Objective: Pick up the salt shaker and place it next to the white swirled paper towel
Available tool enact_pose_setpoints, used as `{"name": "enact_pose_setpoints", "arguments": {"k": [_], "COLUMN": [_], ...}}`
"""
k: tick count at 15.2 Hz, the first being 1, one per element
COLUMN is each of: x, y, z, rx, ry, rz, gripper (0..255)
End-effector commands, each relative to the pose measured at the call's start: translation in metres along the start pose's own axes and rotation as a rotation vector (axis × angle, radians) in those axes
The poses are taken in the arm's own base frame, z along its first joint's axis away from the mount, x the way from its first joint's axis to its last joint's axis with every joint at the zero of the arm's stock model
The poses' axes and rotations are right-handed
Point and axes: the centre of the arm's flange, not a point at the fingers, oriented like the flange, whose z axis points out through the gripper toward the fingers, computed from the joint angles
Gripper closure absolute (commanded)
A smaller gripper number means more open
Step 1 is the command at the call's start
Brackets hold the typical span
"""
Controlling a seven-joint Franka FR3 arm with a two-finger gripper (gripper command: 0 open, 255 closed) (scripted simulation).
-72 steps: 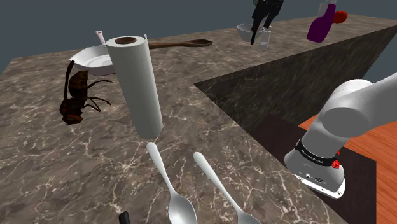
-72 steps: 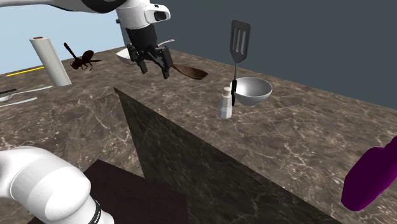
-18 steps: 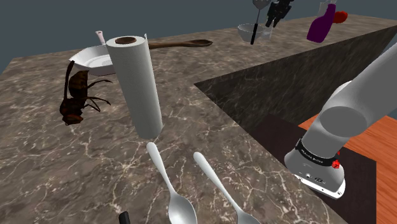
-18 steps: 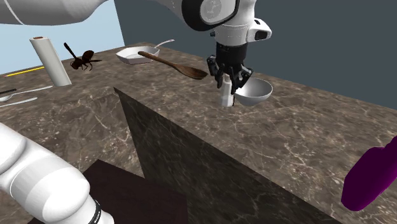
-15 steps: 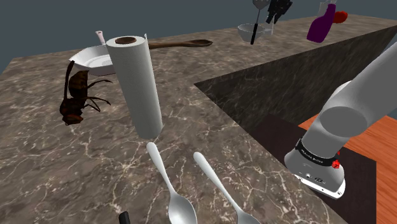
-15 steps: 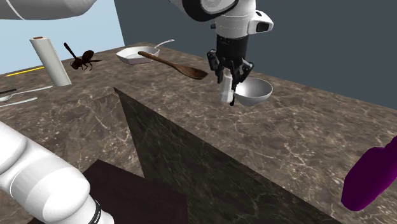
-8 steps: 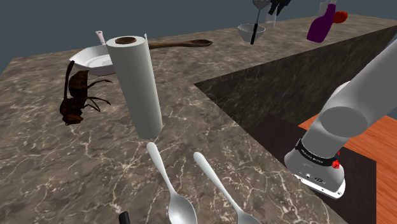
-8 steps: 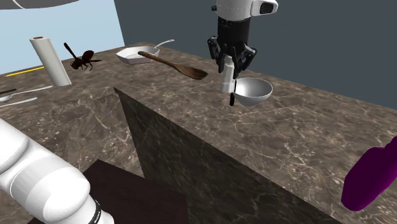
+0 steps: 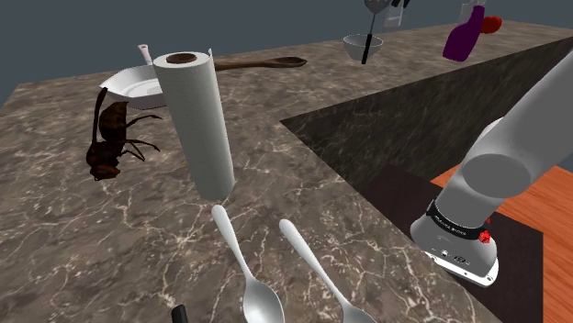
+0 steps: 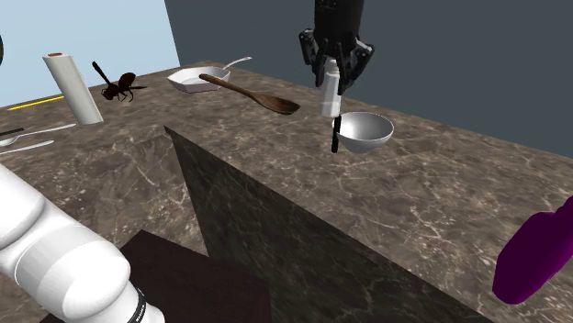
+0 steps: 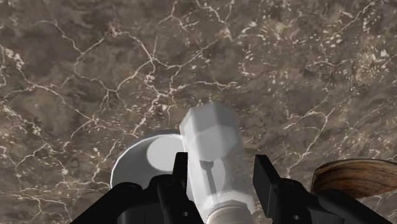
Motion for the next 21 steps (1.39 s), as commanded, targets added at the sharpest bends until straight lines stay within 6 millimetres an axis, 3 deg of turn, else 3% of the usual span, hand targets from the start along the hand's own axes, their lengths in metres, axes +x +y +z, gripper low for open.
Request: {"name": "enact_pose_setpoints", "arguments": {"k": [1,21], "x": [0.003,0.029], "y": [0.0,-0.013], "z": [-0.012,-0.114], "rx": [0.0,0.0], "ry": [0.0,0.0], "rz": [0.0,0.0], "gripper": [255,255]}}
